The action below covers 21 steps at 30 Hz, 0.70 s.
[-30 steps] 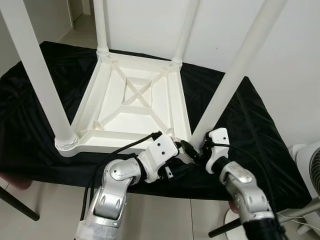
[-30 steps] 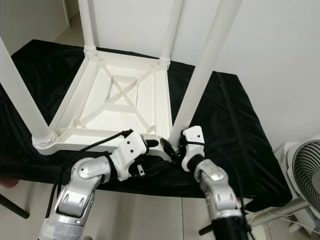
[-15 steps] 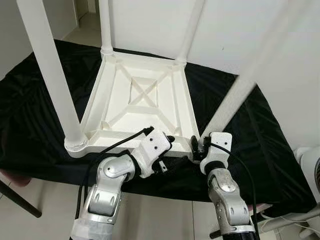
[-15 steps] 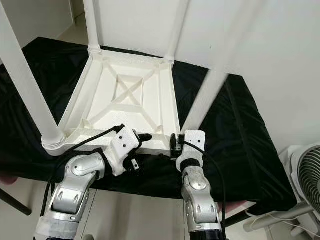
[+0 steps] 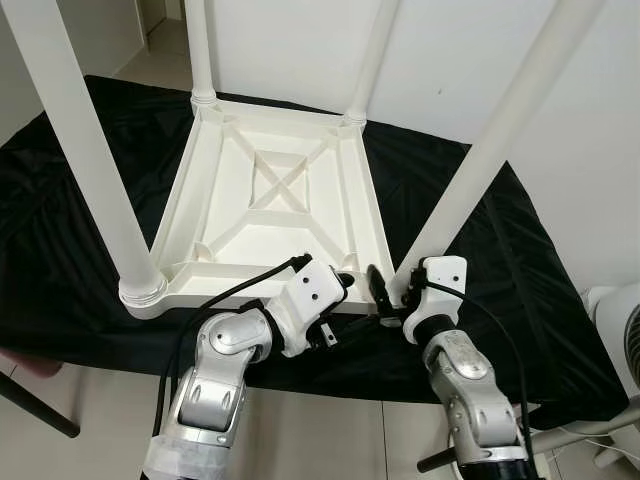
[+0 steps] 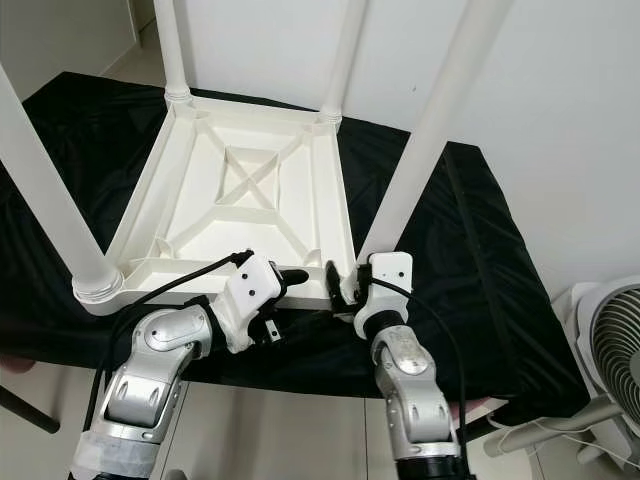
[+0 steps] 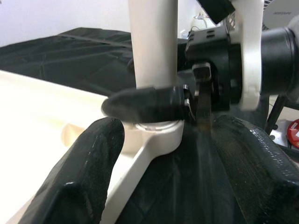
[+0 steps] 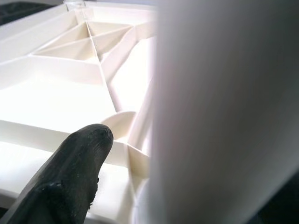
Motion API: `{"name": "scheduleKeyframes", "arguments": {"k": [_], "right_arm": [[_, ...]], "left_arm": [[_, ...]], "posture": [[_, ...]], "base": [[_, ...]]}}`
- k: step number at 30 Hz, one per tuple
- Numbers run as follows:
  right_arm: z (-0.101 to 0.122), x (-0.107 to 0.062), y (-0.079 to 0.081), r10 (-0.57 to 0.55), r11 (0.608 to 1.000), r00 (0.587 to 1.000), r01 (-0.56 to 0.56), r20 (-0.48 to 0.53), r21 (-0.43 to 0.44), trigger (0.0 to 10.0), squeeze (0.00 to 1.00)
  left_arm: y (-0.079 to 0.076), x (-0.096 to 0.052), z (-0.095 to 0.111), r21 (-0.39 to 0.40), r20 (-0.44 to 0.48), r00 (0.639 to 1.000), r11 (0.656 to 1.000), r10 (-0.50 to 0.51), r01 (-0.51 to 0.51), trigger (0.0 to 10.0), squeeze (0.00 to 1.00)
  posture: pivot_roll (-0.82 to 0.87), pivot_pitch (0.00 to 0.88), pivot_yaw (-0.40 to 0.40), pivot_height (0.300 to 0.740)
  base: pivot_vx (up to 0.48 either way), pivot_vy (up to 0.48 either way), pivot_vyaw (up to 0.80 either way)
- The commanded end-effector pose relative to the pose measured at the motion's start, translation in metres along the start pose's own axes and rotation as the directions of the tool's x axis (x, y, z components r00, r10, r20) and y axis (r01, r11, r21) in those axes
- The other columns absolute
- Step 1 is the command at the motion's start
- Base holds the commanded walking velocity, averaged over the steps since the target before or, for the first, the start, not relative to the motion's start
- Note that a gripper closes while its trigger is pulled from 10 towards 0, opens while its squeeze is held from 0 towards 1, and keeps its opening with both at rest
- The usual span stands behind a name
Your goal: Building children table
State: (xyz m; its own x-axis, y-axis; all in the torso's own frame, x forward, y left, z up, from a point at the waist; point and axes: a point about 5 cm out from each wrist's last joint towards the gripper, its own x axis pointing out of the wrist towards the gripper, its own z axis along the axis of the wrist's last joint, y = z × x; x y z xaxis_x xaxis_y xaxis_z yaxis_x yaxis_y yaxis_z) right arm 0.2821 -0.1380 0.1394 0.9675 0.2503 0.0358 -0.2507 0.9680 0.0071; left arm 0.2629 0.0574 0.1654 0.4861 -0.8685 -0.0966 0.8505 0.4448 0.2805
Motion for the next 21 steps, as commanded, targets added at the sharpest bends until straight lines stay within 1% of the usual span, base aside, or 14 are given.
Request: {"name": "scheduleKeyframes", "arguments": {"k": [1,2,3,5,6,8,10,11,13,14,18,19,20,21], "right_arm": [[-0.003,0.000,-0.003,0.029,1.000,0.999,-0.030,-0.014,-0.003,10.0,0.00],[-0.002,0.002,-0.009,0.073,0.997,0.997,-0.074,-0.016,-0.034,10.0,0.00],[-0.002,0.002,-0.009,0.073,0.997,0.997,-0.074,-0.016,-0.034,10.0,0.00],[0.000,0.008,-0.024,0.181,0.978,0.983,-0.184,-0.037,-0.100,10.0,0.00],[0.000,0.008,-0.024,0.181,0.978,0.983,-0.184,-0.037,-0.100,10.0,0.00],[0.000,0.012,-0.035,0.238,0.958,0.969,-0.246,-0.067,-0.150,10.0,0.00],[-0.003,0.014,-0.036,0.320,0.929,0.941,-0.334,-0.107,-0.159,10.0,0.00],[-0.003,0.014,-0.036,0.320,0.929,0.941,-0.334,-0.107,-0.159,10.0,0.00],[-0.005,0.015,-0.036,0.381,0.904,0.915,-0.399,-0.131,-0.156,10.0,0.00],[-0.005,0.015,-0.036,0.381,0.904,0.915,-0.399,-0.131,-0.156,10.0,0.00],[-0.007,0.018,-0.034,0.449,0.871,0.880,-0.470,-0.153,-0.146,10.0,0.00],[-0.007,0.019,-0.033,0.470,0.858,0.869,-0.491,-0.156,-0.149,8.1,0.00],[-0.008,0.019,-0.033,0.488,0.848,0.859,-0.509,-0.155,-0.147,1.1,0.00],[-0.008,0.019,-0.033,0.488,0.848,0.859,-0.509,-0.155,-0.147,1.1,0.00]], "left_arm": [[0.004,0.001,0.000,-0.011,0.011,0.991,0.991,0.137,-0.137,10.0,0.00],[0.001,0.000,0.002,-0.021,0.027,0.993,0.993,0.114,-0.113,10.0,0.00],[0.001,0.000,0.002,-0.021,0.027,0.993,0.993,0.114,-0.113,10.0,0.00],[-0.004,-0.001,0.004,-0.026,0.038,0.996,0.997,0.078,-0.077,10.0,0.00],[-0.004,-0.001,0.004,-0.026,0.038,0.996,0.997,0.078,-0.077,10.0,0.00],[-0.005,-0.002,0.004,-0.024,0.036,0.997,0.997,0.072,-0.071,10.0,0.00],[-0.005,-0.002,0.004,-0.023,0.033,0.997,0.997,0.071,-0.070,10.0,0.00],[-0.005,-0.002,0.004,-0.023,0.033,0.997,0.997,0.071,-0.070,10.0,0.00],[-0.005,-0.003,0.004,-0.018,0.031,0.997,0.998,0.069,-0.068,10.0,0.00],[-0.005,-0.003,0.004,-0.018,0.031,0.997,0.998,0.069,-0.068,10.0,0.00],[-0.004,-0.003,0.004,-0.012,0.026,0.997,0.998,0.069,-0.069,10.0,0.00],[-0.004,-0.003,0.004,-0.011,0.026,0.997,0.997,0.071,-0.070,10.0,0.00],[-0.004,-0.003,0.004,-0.012,0.026,0.997,0.997,0.071,-0.071,10.0,0.00],[-0.004,-0.003,0.004,-0.012,0.026,0.997,0.997,0.071,-0.071,10.0,0.00]], "posture": [[-0.04,0.062,-0.127,0.740],[-0.04,0.063,-0.127,0.740],[-0.04,0.063,-0.127,0.740],[-0.03,0.064,-0.125,0.740],[-0.03,0.064,-0.125,0.740],[-0.02,0.064,-0.122,0.740],[-0.02,0.060,-0.117,0.740],[-0.02,0.060,-0.117,0.740],[-0.01,0.056,-0.116,0.740],[-0.01,0.056,-0.116,0.740],[-0.01,0.052,-0.118,0.740],[-0.01,0.051,-0.118,0.740],[-0.01,0.051,-0.119,0.740],[-0.01,0.051,-0.119,0.740]], "base": [[0.000,0.000,0.00],[0.000,0.000,0.00],[0.000,0.000,0.00],[0.000,0.000,0.00],[0.000,0.000,0.00],[0.000,0.000,0.00],[0.000,0.000,0.00],[0.000,0.000,0.00],[0.000,0.000,0.00],[0.000,0.000,0.00],[0.000,0.000,0.00],[0.000,0.000,0.00],[0.000,0.000,0.00],[0.000,0.000,0.00]]}}
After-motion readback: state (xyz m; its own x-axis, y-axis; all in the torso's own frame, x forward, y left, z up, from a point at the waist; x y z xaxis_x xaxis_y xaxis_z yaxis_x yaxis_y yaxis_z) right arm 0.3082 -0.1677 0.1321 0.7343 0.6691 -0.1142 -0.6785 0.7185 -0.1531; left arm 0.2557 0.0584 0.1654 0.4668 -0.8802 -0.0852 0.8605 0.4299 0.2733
